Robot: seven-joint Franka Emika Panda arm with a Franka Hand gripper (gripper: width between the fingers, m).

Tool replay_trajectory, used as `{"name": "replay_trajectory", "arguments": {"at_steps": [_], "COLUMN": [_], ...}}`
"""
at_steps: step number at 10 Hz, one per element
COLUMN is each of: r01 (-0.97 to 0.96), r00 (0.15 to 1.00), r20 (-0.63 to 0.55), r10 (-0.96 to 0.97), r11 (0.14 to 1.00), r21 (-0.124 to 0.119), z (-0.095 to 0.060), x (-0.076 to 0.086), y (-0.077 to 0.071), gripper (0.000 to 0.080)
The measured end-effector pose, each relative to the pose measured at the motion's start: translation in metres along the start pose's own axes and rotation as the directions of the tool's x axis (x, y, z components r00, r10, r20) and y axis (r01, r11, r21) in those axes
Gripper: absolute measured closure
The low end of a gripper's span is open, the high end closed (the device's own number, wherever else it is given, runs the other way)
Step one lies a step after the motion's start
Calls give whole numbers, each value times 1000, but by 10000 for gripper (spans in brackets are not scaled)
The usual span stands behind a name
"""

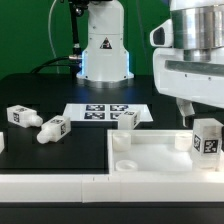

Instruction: Assemble square table

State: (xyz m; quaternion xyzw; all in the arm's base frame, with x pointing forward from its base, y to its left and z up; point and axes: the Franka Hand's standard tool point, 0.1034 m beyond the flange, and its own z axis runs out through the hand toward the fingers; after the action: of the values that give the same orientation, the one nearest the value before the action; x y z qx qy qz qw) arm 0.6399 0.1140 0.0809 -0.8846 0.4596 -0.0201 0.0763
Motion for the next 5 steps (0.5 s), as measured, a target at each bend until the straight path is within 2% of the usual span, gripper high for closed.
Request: {"name": "replay_trajectory", "arguments": {"at_steps": [1, 2, 5], "r01": [198, 212, 431], "r00": [980, 977, 902], "r20": [-7, -6, -7], "r10": [-198, -212, -431], "r11": [980, 977, 902], "r21": [7, 7, 2], "z": [0, 1, 2], "x": [1, 1, 2], "y": [-1, 0, 1], "gripper": [161, 152, 150]}}
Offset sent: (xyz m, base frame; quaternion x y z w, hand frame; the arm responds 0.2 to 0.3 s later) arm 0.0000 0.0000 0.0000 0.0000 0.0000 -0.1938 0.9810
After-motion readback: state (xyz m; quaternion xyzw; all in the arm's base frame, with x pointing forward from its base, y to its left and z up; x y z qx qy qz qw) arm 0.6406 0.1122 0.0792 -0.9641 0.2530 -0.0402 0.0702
